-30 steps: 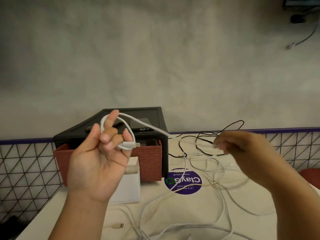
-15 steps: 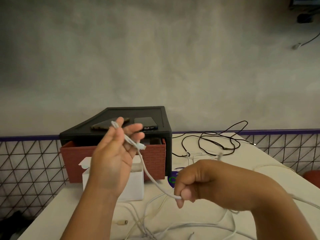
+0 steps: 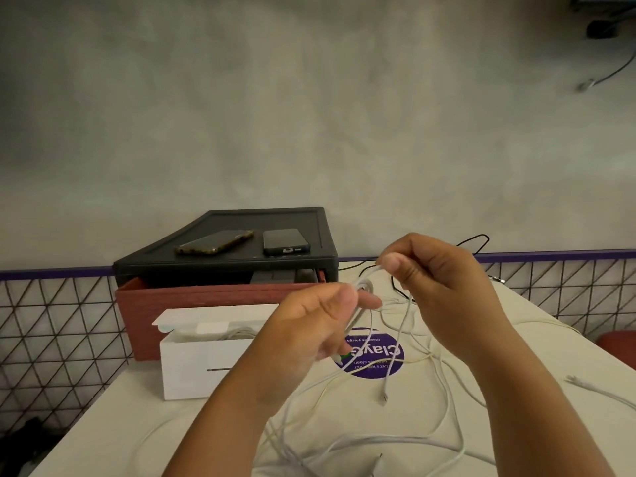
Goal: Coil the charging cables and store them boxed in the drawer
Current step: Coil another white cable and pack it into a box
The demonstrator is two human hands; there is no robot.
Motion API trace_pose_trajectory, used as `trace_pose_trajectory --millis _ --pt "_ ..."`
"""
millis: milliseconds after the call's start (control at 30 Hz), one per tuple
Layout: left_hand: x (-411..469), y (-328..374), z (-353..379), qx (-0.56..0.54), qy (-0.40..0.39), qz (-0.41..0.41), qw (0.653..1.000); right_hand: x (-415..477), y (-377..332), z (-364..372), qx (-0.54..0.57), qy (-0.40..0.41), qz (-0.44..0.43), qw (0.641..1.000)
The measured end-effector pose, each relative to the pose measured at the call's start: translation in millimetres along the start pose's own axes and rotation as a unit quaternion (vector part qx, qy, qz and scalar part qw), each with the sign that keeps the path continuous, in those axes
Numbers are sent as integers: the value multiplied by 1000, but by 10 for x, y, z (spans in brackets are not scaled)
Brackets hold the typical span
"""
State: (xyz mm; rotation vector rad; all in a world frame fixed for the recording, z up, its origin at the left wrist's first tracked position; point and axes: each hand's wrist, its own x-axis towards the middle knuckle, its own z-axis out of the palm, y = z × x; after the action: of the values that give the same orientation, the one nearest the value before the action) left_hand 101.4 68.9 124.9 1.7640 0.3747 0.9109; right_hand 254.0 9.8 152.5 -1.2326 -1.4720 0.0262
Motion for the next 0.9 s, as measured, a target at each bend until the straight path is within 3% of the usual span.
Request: trace_pose_trajectory --millis 100,200,267,533,700,800,867,900 --pt "11 28 29 -107 50 4 993 4 82 15 11 8 8 1000" --pt "25 75 -4 -287 85 -18 954 21 177 3 -9 26 12 1000" --pt "34 75 -35 -341 98 -25 935 22 217 3 -14 41 8 999" --pt "22 110 -86 -388 110 -16 915 44 407 46 -183 151 -83 968" --pt "-23 215 -191 -407 109 40 906 29 570 -12 -269 162 40 948" --pt "-19 146 -400 -469 4 83 879 9 725 -75 -324 110 181 922" --pt "-2 109 -527 -530 -129 84 834 -14 809 -101 -320 88 219 917" --pt "-1 90 -571 -525 -130 91 836 -17 825 -114 -311 90 226 919"
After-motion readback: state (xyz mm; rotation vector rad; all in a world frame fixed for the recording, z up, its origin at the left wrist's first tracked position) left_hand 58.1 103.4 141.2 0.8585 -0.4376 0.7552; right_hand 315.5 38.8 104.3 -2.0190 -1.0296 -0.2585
